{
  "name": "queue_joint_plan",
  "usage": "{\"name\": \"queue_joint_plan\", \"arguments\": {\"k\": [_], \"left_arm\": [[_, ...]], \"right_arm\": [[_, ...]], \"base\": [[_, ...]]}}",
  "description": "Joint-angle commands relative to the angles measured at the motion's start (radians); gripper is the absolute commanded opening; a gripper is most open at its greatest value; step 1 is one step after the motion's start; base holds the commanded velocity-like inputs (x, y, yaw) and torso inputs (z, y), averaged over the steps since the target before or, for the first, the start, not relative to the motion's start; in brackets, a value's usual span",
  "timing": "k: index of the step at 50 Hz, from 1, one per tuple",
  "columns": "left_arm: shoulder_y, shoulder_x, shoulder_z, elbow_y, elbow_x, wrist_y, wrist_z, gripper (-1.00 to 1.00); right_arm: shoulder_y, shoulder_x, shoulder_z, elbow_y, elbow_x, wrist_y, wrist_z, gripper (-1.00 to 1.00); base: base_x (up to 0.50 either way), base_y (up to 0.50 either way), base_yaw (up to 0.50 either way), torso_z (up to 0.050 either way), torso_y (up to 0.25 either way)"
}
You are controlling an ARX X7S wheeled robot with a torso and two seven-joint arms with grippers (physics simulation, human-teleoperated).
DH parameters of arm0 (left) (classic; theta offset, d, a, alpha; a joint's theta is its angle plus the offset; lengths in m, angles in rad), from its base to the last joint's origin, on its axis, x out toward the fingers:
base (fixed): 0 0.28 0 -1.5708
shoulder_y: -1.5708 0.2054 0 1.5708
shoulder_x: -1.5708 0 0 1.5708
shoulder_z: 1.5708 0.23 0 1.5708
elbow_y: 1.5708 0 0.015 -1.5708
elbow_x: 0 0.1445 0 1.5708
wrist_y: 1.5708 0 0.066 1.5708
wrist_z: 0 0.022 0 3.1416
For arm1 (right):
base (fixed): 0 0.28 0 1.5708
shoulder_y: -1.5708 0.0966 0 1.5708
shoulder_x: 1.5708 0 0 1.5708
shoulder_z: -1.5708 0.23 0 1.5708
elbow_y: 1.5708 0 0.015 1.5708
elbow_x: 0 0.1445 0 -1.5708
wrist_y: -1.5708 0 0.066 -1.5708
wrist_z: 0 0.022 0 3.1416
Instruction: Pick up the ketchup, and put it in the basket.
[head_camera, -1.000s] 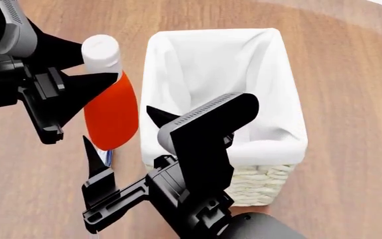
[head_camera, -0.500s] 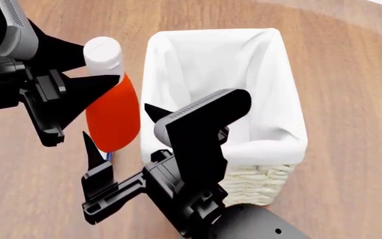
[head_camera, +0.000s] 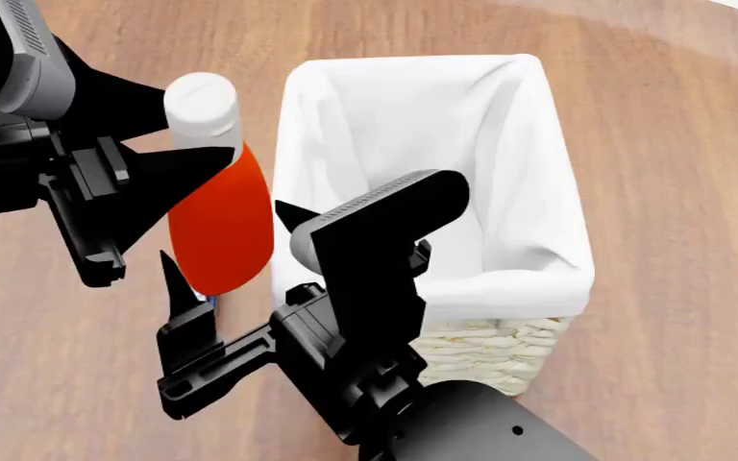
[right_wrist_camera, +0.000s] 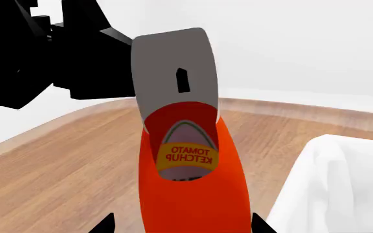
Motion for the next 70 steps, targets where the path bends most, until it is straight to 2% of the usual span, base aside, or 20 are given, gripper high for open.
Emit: {"name": "queue_joint_plan", "arguments": {"k": [1,22,48,49,70], "left_arm": [[-0.004,0.022,-0.053,-0.010,-0.044,0.074,0.040,-1.00],[-0.003,0.020,-0.052,-0.002,-0.054,0.071,0.034,-1.00],[0.007,0.021,-0.046,-0.009,-0.051,0.081,0.033,-1.00],[0.007,0.021,-0.046,-0.009,-0.051,0.081,0.033,-1.00],[0.011,0.018,-0.050,-0.007,-0.057,0.081,0.017,-1.00]], "right_arm": [[0.015,-0.038,0.013,0.068,-0.024,-0.026,-0.042,1.00],[0.018,-0.065,-0.002,0.159,-0.048,-0.064,-0.070,1.00],[0.017,-0.066,-0.003,0.163,-0.043,-0.072,-0.061,1.00],[0.018,-0.066,-0.004,0.167,-0.046,-0.074,-0.060,-1.00],[0.016,-0.060,0.001,0.129,-0.028,-0.076,-0.049,-1.00]], "base": [[0.00,0.00,0.00,0.000,0.000],[0.00,0.00,0.00,0.000,0.000],[0.00,0.00,0.00,0.000,0.000],[0.00,0.00,0.00,0.000,0.000],[0.00,0.00,0.00,0.000,0.000]]}}
